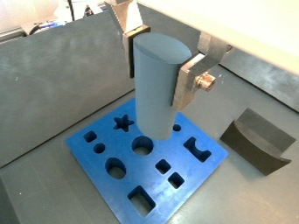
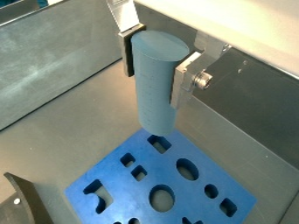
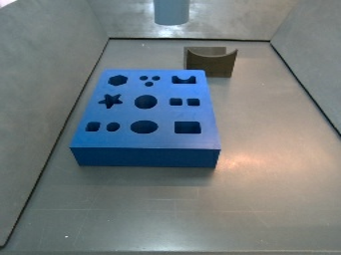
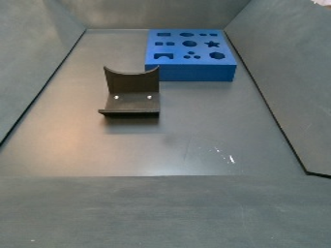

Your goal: Insert the oval object.

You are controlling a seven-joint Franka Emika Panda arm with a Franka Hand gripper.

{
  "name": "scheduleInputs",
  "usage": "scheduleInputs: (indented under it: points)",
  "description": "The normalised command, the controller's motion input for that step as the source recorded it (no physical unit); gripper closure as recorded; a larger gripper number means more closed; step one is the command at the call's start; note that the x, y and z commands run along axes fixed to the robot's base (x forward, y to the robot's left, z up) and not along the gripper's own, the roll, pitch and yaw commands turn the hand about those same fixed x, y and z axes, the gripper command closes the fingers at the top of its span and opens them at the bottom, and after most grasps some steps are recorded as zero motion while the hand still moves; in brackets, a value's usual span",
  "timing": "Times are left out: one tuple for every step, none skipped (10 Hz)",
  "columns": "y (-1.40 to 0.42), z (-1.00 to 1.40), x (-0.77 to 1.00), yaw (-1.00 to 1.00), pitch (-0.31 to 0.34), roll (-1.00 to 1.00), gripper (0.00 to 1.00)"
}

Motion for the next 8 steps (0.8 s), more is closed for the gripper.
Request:
scheduleInputs:
  points:
    - [-0.36, -1.00, -0.29, -0.08, -0.051, 0.02, 1.00]
    - [-0.40, -1.00, -0.31, -0.13, -0.004, 0.00, 1.00]
    - [-0.37, -1.00, -0.29, -0.12, -0.009, 0.00, 1.00]
    - [-0.18, -1.00, -0.35, -0.12, -0.064, 0.00, 1.00]
    - [0.00, -1.00, -0.22, -0.13, -0.060, 0.03, 1.00]
    - [0.00, -0.93, -0.28, -0.19, -0.103, 0.01, 1.00]
    - [0.00, -0.93, -0.20, -0.23, -0.089, 0.03, 1.00]
    - [-0.09, -0.87, 0.00, -0.30, -0.063, 0.03, 1.00]
